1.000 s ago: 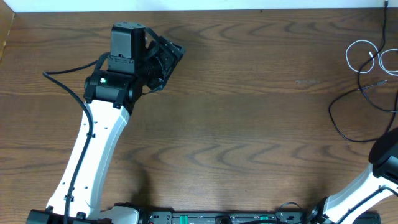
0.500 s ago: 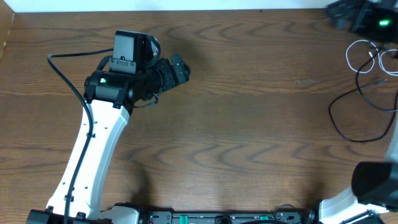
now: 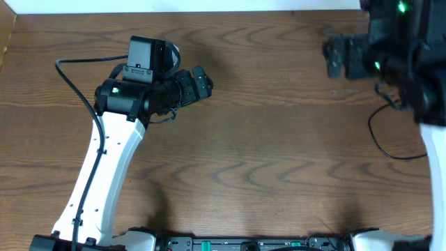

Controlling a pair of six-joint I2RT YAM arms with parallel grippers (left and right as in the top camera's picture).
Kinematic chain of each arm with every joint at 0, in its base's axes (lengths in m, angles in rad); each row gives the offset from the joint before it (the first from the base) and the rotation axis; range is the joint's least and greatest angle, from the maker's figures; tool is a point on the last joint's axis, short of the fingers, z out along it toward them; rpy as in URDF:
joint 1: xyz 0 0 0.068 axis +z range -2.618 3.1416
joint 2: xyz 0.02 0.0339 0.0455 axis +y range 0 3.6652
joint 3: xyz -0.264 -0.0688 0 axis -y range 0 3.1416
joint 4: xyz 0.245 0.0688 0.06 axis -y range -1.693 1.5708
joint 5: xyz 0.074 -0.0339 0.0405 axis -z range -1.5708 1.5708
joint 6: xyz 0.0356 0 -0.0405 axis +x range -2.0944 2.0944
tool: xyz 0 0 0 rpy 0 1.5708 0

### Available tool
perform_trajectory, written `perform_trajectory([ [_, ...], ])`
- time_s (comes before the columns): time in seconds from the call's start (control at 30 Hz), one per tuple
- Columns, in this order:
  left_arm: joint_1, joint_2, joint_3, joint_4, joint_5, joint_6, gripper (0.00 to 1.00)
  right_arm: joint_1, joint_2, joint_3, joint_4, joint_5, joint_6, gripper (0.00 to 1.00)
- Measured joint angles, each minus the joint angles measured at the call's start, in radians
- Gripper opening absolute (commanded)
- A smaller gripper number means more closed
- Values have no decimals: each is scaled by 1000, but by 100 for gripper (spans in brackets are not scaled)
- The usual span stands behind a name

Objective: Untangle cables

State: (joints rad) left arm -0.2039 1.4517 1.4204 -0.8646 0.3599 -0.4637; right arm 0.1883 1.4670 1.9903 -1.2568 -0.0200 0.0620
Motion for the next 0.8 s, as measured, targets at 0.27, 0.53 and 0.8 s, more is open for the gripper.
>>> perform_trajectory([
  [0.27, 0, 0, 0, 0, 0, 1, 98, 2, -143, 0, -211, 65, -3, 99],
  [0.53, 0, 0, 0, 0, 0, 1, 98, 2, -180, 0, -307, 81, -3, 99],
  [0.8, 0, 0, 0, 0, 0, 1, 98, 2, -180, 0, -312, 107, -3, 99],
])
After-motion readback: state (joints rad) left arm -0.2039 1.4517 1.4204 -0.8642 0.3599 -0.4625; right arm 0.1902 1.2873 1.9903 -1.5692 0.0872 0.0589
